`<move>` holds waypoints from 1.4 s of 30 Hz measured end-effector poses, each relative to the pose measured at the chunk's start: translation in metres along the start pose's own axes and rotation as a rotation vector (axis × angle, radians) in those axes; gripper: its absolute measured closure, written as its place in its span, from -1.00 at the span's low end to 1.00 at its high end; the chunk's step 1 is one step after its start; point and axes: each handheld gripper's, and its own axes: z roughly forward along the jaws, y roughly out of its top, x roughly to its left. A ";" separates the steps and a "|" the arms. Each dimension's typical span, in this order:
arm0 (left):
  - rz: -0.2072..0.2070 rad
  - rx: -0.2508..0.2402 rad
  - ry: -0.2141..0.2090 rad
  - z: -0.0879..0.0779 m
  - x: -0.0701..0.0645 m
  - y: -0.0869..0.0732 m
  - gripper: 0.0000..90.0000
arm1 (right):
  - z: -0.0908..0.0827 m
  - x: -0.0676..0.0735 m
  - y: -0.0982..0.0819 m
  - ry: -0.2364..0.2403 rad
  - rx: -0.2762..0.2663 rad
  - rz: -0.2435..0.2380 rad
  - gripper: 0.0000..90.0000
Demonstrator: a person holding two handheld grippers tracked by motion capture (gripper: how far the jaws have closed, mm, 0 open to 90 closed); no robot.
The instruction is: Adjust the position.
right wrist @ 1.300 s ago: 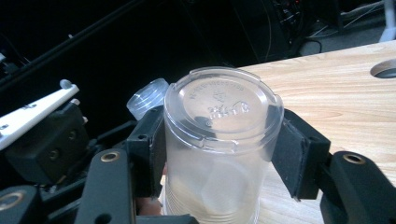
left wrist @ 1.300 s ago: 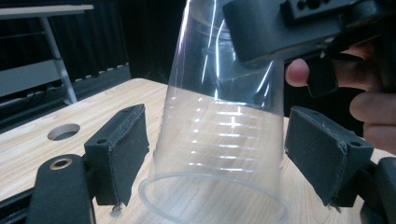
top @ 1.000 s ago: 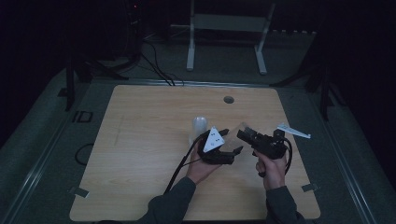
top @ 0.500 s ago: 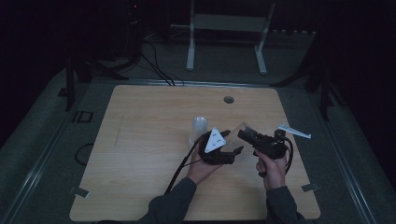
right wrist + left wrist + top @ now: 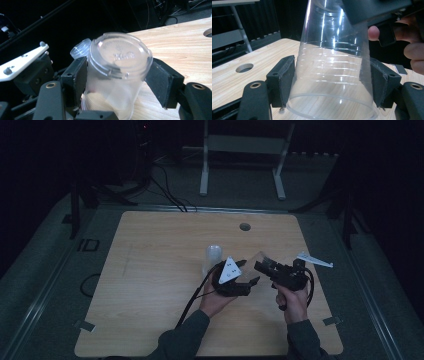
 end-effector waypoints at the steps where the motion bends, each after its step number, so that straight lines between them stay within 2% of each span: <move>1: 0.000 -0.001 0.001 -0.001 0.000 0.000 -0.34 | 0.000 0.000 0.000 0.001 0.006 -0.004 -0.25; 11: -0.001 -0.001 0.006 -0.006 0.005 0.003 -0.34 | -0.007 0.002 -0.001 -0.003 0.031 -0.041 -0.27; 26: 0.007 0.016 0.004 -0.013 0.007 0.004 -0.34 | -0.024 -0.003 -0.001 -0.056 0.060 -0.101 -0.25; 42: 0.005 0.042 -0.020 -0.022 0.012 0.005 -0.34 | -0.027 0.003 0.007 -0.152 0.160 -0.251 -0.23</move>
